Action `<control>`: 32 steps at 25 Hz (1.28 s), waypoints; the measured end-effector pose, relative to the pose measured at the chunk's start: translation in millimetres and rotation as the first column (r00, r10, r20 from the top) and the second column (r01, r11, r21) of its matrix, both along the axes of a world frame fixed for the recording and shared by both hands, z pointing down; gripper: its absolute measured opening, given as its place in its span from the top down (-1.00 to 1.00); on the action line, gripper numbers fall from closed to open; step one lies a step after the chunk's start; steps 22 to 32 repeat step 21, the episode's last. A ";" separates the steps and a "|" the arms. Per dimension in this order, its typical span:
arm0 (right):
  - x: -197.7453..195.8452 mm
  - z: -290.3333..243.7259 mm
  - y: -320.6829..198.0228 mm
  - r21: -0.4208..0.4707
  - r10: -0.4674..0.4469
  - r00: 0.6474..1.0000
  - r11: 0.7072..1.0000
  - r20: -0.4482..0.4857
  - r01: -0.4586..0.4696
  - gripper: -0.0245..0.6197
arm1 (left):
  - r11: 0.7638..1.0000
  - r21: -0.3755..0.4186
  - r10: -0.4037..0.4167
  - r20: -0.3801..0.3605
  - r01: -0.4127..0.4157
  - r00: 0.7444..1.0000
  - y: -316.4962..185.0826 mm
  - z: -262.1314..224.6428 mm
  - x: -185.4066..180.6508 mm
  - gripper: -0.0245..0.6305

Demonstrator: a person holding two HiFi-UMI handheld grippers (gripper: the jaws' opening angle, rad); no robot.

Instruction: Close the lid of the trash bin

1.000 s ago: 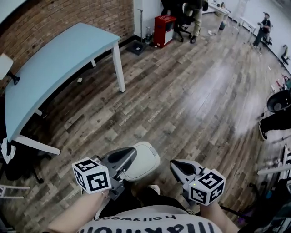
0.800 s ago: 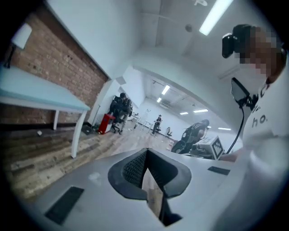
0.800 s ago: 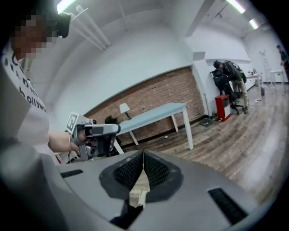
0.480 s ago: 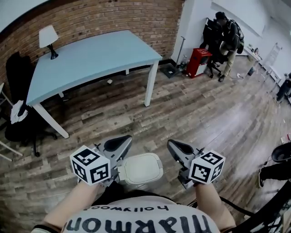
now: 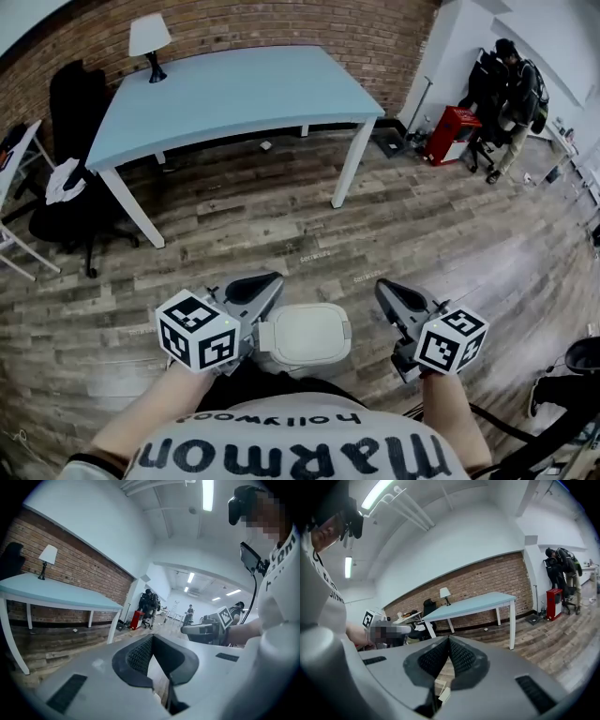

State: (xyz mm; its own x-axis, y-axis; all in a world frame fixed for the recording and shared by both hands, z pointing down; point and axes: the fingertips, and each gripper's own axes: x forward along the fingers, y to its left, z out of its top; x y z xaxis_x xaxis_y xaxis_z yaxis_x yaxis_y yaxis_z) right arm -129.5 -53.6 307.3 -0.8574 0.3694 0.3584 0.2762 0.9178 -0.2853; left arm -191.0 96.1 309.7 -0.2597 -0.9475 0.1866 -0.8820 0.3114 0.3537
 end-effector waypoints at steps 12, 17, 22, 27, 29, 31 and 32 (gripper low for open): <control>-0.8 12.5 -22.9 0.047 0.074 0.997 0.996 -0.019 -0.073 0.90 | 0.999 -0.041 -0.036 0.007 0.036 0.999 12.8 18.8 -10.8 0.90; -0.7 13.9 -35.0 0.057 0.090 0.996 0.994 -0.016 -0.089 0.90 | 0.999 -0.019 -0.046 -0.005 0.046 0.999 7.5 17.4 -17.7 0.90; -0.4 14.5 -36.1 0.064 0.091 0.996 0.994 -0.022 -0.090 0.90 | 0.999 -0.029 -0.038 -0.010 0.038 0.999 4.4 21.0 -17.3 0.90; -0.4 14.5 -36.1 0.064 0.091 0.996 0.994 -0.022 -0.090 0.90 | 0.999 -0.029 -0.038 -0.010 0.038 0.999 4.4 21.0 -17.3 0.90; -0.4 14.5 -36.1 0.064 0.091 0.996 0.994 -0.022 -0.090 0.90 | 0.999 -0.029 -0.038 -0.010 0.038 0.999 4.4 21.0 -17.3 0.90; -0.4 14.5 -36.1 0.064 0.091 0.996 0.994 -0.022 -0.090 0.90 | 0.999 -0.029 -0.038 -0.010 0.038 0.999 4.4 21.0 -17.3 0.90; -0.4 14.5 -36.1 0.064 0.091 0.996 0.994 -0.022 -0.090 0.90 | 0.999 -0.029 -0.038 -0.010 0.038 0.999 4.4 21.0 -17.3 0.90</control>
